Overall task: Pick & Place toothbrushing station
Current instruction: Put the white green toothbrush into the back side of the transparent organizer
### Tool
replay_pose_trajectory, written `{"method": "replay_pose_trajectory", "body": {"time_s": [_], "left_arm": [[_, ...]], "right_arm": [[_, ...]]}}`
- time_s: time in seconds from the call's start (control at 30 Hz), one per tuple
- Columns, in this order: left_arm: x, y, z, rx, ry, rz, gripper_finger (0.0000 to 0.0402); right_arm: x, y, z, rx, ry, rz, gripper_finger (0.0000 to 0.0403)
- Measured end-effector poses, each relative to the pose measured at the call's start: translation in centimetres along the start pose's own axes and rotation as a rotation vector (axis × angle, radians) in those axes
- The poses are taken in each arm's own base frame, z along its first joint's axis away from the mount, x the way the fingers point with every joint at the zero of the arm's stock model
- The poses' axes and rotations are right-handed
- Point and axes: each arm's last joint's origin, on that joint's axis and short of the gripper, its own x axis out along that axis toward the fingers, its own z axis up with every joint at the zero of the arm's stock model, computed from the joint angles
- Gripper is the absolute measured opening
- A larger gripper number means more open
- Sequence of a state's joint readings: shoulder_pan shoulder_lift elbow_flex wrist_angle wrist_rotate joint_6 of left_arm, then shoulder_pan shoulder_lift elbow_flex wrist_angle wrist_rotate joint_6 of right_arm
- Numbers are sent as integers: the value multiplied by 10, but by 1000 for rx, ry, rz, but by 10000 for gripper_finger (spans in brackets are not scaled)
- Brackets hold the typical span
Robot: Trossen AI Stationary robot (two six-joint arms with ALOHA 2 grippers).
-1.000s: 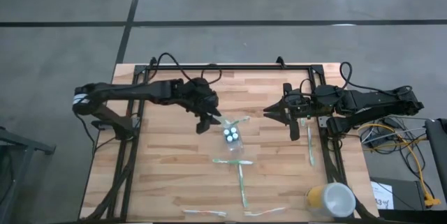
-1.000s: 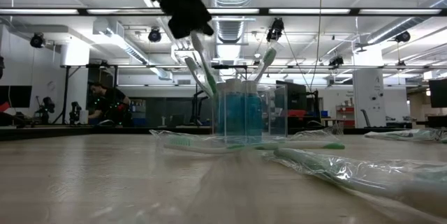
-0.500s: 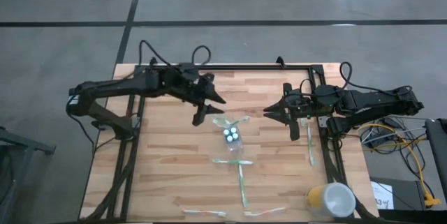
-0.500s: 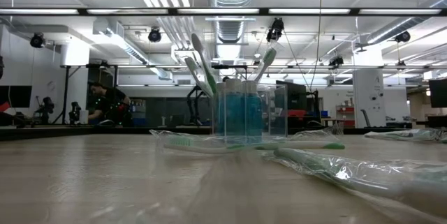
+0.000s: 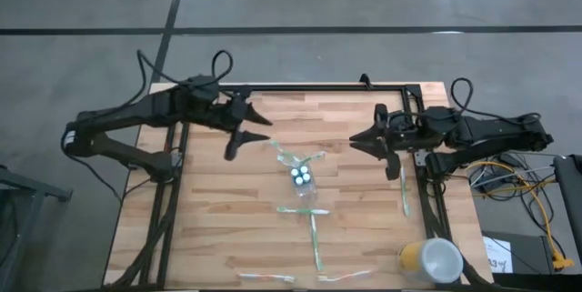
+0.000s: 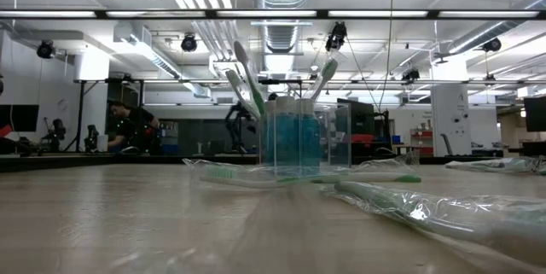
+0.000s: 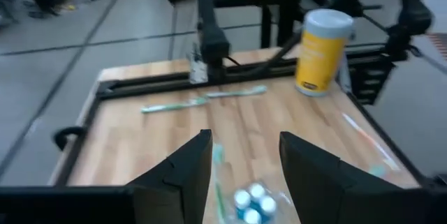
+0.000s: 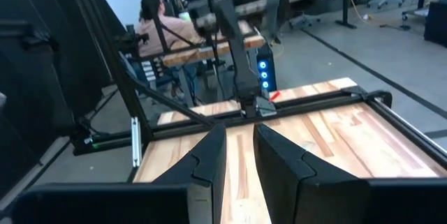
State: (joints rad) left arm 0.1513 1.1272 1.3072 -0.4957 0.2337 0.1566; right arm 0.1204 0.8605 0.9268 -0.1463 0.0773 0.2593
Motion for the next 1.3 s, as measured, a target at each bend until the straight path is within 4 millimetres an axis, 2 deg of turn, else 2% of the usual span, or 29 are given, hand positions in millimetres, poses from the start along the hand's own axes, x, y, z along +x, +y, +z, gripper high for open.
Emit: {"method": "replay_pose_trajectory", "body": {"time_s": [0.23, 0.4, 0.73, 0.9, 1.17, 1.3], "left_arm": [[-6, -8, -30, -82, 34, -51, 172], [-13, -11, -41, -87, 36, -54, 172], [-4, -15, -76, -180, 136, -93, 172], [4, -19, -97, -120, 202, -133, 172], [13, -34, -118, -68, 235, -295, 172], [18, -41, -126, 26, 251, -242, 172]], "right_arm": [[-19, 1, 7, -51, -45, 17, 68], [-28, 0, 10, -45, -63, 22, 68], [-26, 0, 8, -54, -47, 18, 68], [-26, 0, 8, -54, -46, 17, 68], [-25, 0, 7, -54, -42, 16, 68], [-22, 0, 6, -55, -32, 13, 68]]}}
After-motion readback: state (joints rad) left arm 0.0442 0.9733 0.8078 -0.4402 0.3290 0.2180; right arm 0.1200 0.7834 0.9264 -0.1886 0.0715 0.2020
